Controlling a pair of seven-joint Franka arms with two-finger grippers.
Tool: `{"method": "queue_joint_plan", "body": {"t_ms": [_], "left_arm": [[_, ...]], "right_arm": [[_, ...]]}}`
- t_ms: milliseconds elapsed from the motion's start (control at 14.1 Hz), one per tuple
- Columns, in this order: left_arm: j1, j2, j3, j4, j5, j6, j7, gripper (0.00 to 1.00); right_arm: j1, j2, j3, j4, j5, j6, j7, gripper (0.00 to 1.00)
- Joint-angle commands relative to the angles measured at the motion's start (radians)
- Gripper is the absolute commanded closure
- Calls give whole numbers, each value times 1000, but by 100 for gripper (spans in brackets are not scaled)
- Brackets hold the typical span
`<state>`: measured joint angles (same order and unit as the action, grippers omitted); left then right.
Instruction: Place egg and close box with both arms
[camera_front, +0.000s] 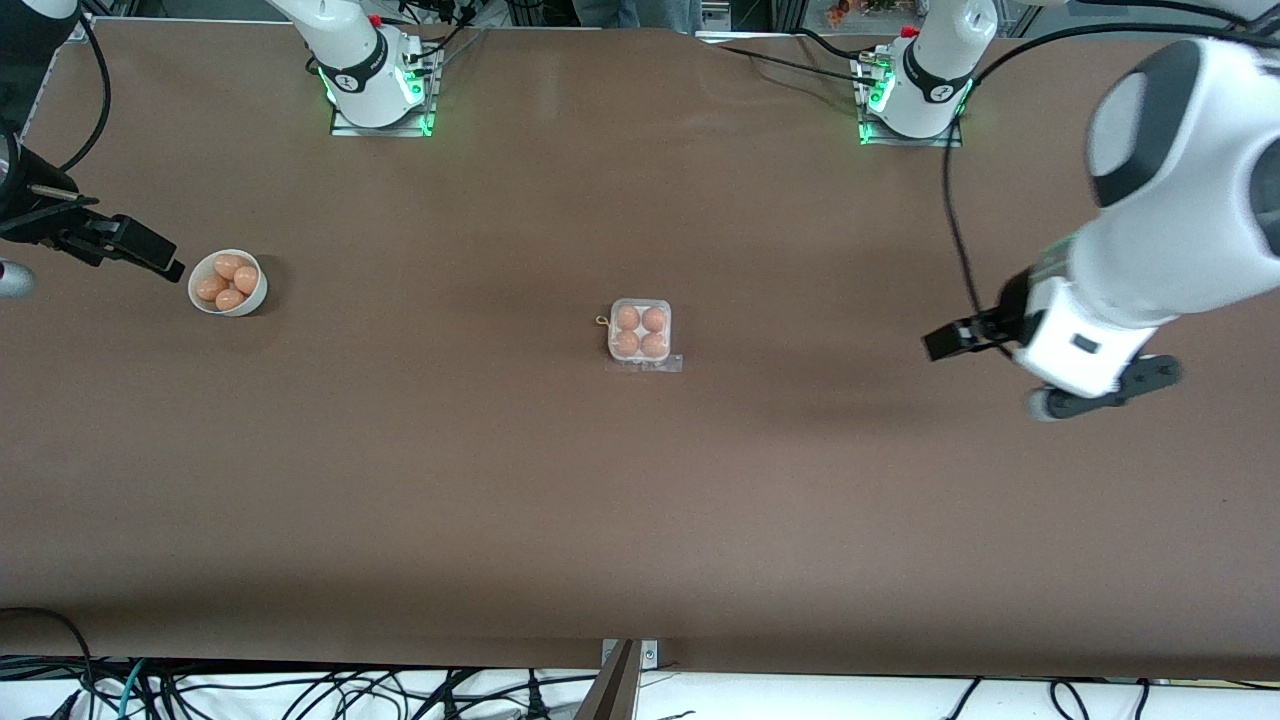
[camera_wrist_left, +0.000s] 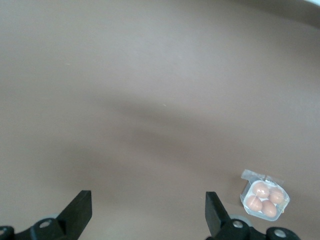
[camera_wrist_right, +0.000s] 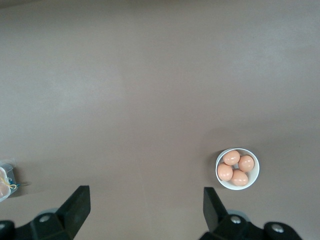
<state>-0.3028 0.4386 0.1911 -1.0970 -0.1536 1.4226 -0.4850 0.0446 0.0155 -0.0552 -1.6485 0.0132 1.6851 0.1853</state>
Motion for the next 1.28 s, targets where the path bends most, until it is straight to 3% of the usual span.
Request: {"method": "queue_joint_plan", "body": {"t_ms": [0,283,638,779,992,1204], "left_arm": [[79,-34,-18,17,41,-30,89,0],[122,-193,-19,-150,135,2,297,0],[134,-351,-24,-435,149,143,322,0],[157,-360,-28,-471,149,151,319,0],[276,-389,-149,-521,149,188,324,0],[281,-397,-160,-518,149,185,316,0]], "right_arm": [[-8,-8,11,-4,-15,1,-53,0],[-8,-8,9,-5,-15,-1,-63,0],[-8,-8,11,-5,-15,-1,-64,0],[-8,-8,9,-5,-15,-1,-64,0],[-8,-8,11,-5,-15,-1,-64,0],[-8,-8,9,-5,-15,-1,-64,0]]}}
